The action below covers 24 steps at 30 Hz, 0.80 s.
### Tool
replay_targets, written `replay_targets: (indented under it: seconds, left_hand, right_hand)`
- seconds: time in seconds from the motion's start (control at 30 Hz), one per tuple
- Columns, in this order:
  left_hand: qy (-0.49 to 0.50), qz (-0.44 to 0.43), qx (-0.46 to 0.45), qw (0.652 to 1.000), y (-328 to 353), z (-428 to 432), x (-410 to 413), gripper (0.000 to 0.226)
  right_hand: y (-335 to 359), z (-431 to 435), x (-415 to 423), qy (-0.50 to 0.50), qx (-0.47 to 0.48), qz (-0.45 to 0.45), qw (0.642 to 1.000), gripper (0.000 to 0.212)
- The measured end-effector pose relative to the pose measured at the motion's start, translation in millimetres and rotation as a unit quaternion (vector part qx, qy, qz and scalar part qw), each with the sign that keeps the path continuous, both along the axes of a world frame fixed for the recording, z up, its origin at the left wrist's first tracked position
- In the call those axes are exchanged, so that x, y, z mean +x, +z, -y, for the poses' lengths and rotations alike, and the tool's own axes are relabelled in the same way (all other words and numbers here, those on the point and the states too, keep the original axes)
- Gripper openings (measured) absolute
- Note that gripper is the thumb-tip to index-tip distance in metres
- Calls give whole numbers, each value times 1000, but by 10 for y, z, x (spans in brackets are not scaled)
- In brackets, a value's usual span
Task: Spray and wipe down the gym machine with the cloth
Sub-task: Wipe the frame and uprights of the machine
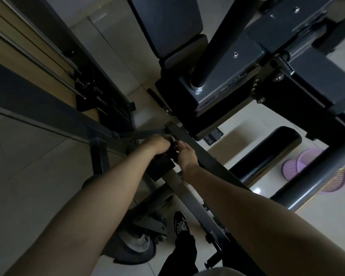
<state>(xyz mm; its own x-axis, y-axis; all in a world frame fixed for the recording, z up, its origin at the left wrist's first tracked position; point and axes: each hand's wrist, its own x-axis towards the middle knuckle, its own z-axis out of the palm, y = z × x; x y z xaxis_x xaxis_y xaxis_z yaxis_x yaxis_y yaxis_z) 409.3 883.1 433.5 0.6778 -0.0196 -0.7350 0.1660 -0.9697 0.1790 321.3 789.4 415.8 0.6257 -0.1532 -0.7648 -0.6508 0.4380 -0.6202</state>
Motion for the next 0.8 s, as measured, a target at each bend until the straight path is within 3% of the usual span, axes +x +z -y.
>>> replay_targets:
  seconds: [0.13, 0.23, 0.37, 0.47, 0.63, 0.8]
  left_hand:
    - [-32, -5, 30, 999, -216, 17, 148, 25]
    - [-57, -1, 23, 998, -154, 33, 94, 27]
    - [-12, 4, -44, 999, 78, 32, -121, 39]
    - [9, 15, -91, 996, 285, 26, -339, 33]
    - [30, 142, -201, 969, 433, -55, -764, 44]
    - [-13, 283, -238, 929, 101, -488, -1360, 26]
  right_hand:
    - [-92, -72, -50, 46, -35, -24, 998, 28]
    - [-282, -133, -170, 18, -32, -18, 999, 40]
    - [-237, -179, -271, -4, -36, -5, 999, 49]
    - [-65, -168, -272, -3, -63, -2, 998, 45]
    - [252, -132, -347, -12, -149, 44, 988, 32]
    - [327, -187, -497, 36, -212, 102, 971, 27]
